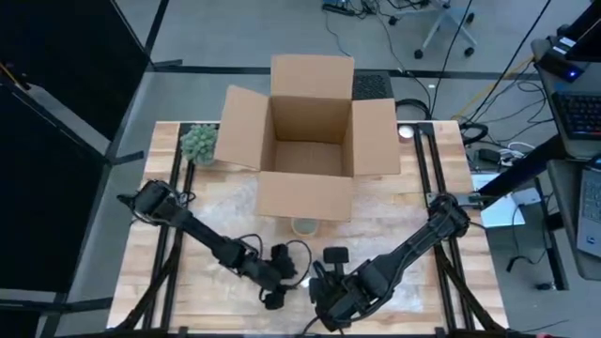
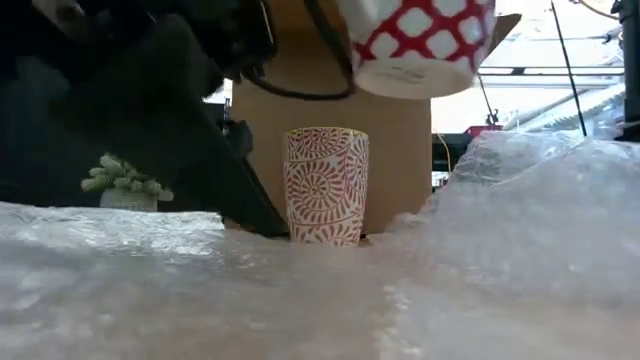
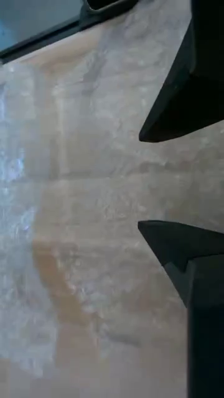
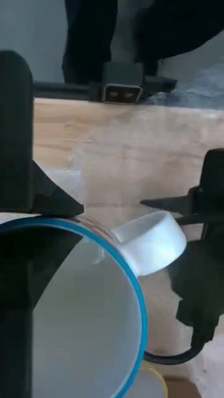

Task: Wrap mug
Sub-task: Wrap the red patterned mug with bubble wrap

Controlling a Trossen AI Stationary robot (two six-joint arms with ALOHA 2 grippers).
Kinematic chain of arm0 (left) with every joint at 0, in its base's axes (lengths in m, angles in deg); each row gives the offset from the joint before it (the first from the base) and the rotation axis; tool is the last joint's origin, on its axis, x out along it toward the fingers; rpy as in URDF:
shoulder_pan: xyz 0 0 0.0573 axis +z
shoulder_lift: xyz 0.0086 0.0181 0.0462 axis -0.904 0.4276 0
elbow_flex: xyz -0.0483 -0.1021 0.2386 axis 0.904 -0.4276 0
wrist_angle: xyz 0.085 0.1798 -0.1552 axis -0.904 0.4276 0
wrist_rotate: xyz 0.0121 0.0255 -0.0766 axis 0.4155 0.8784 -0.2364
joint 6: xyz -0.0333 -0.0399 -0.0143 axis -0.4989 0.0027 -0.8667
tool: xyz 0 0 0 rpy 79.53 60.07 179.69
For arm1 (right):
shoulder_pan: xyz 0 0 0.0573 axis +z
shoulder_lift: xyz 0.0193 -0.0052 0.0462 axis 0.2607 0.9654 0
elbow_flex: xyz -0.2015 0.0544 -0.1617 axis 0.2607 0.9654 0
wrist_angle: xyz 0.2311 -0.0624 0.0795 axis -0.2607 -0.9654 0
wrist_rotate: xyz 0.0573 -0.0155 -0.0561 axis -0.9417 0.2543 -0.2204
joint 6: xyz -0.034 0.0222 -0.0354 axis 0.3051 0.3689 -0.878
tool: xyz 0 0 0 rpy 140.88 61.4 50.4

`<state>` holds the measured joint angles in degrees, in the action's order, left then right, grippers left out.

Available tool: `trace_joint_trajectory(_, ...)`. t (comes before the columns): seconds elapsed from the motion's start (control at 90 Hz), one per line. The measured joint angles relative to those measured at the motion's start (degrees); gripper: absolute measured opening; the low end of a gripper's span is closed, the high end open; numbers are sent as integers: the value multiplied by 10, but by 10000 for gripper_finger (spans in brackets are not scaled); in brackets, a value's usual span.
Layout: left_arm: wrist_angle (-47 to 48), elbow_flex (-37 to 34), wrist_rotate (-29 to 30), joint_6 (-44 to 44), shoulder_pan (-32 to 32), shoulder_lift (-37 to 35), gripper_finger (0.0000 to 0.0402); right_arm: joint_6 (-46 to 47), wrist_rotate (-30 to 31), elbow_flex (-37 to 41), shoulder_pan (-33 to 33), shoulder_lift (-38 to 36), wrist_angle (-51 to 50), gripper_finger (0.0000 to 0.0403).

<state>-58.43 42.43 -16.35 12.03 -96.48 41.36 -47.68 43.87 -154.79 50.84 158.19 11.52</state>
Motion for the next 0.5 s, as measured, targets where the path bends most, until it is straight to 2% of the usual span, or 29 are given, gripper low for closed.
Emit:
trace_joint_trajectory(0.133, 83, 0, 8, -14, -29, -78, 205, -16, 0, 0, -5, 0, 19, 4)
trace_joint_trajectory(0.267, 171, 1, 31, -43, -70, -168, 205, -51, 2, 0, -13, 0, 91, 4)
trace_joint_trajectory(0.5, 403, 1, 137, -162, -151, -288, 205, -103, 0, 0, -41, 13, 238, 4)
